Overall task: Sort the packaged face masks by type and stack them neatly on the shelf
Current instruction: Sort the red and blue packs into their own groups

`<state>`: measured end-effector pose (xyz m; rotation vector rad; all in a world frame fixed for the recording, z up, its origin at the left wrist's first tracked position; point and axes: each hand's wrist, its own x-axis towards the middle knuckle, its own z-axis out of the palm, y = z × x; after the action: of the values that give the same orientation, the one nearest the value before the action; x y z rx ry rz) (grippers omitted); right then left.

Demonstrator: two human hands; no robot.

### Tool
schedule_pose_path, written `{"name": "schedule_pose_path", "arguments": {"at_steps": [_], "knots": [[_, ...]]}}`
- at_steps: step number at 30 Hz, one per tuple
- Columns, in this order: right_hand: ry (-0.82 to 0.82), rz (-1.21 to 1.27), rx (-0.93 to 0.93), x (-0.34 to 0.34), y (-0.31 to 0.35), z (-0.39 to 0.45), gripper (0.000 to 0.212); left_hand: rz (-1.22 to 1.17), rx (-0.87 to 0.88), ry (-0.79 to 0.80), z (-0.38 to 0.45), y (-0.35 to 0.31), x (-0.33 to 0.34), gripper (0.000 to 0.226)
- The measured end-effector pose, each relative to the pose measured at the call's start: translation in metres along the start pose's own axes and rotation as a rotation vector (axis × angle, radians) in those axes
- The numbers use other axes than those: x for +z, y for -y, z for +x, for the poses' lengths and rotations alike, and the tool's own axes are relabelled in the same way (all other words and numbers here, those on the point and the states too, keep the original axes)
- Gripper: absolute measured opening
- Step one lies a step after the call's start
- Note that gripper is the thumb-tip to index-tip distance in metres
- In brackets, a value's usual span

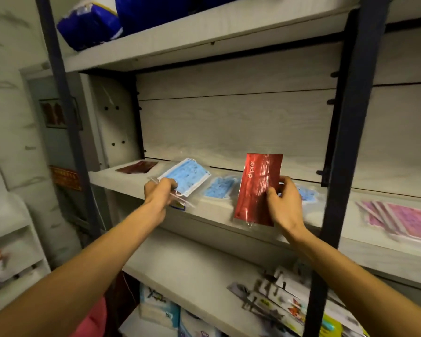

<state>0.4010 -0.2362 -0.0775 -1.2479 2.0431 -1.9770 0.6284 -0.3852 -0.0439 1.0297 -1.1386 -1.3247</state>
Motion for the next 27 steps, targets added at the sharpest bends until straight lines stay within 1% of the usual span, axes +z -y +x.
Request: {"name": "schedule_pose_path", "arguments": {"at_steps": [1,4,6,8,9,11,15,17,19,21,22,25,27], "knots": [[-0.016,0.006,0.016,0.005,-0.002,0.006,0.029,0.004,0.000,0.025,0.008,0.000,0.003,0.015],[-0.023,0.015,0.033,0.014,-0.008,0.021,0.031,0.035,0.014,0.115,0.028,0.004,0.014,0.018],[-0.029,0.005,0.033,0.019,-0.009,0.031,0.031,0.123,0.068,0.141,0.039,0.008,0.023,0.016],[-0.049,-0.012,0.048,0.024,-0.009,0.040,0.027,0.202,0.115,0.180,0.047,0.014,0.033,0.018],[-0.052,-0.017,0.061,0.026,-0.010,0.044,0.024,0.230,0.141,0.226,0.051,0.017,0.037,0.023],[-0.040,-0.028,0.081,0.029,-0.012,0.049,0.021,0.314,0.213,0.311,0.060,0.026,0.043,0.047],[-0.026,-0.039,0.073,0.034,-0.013,0.055,0.025,0.673,0.473,0.409,0.081,0.036,0.044,0.081],[-0.025,-0.040,0.076,0.037,-0.013,0.057,0.028,0.791,0.552,0.479,0.093,0.035,0.044,0.091],[-0.028,-0.039,0.081,0.042,-0.012,0.060,0.027,0.949,0.626,0.548,0.107,0.035,0.043,0.094],[-0.033,-0.050,0.089,0.050,-0.007,0.065,0.027,1.116,0.726,0.574,0.121,0.034,0.041,0.092],[-0.042,-0.081,0.076,0.055,-0.004,0.069,0.027,1.145,0.764,0.568,0.128,0.033,0.039,0.091],[-0.073,-0.179,0.019,0.076,0.014,0.087,0.019,1.110,0.816,0.517,0.152,0.026,0.030,0.084],[-0.073,-0.166,0.005,0.098,0.027,0.097,0.015,1.118,0.855,0.516,0.174,0.019,0.018,0.071]]}}
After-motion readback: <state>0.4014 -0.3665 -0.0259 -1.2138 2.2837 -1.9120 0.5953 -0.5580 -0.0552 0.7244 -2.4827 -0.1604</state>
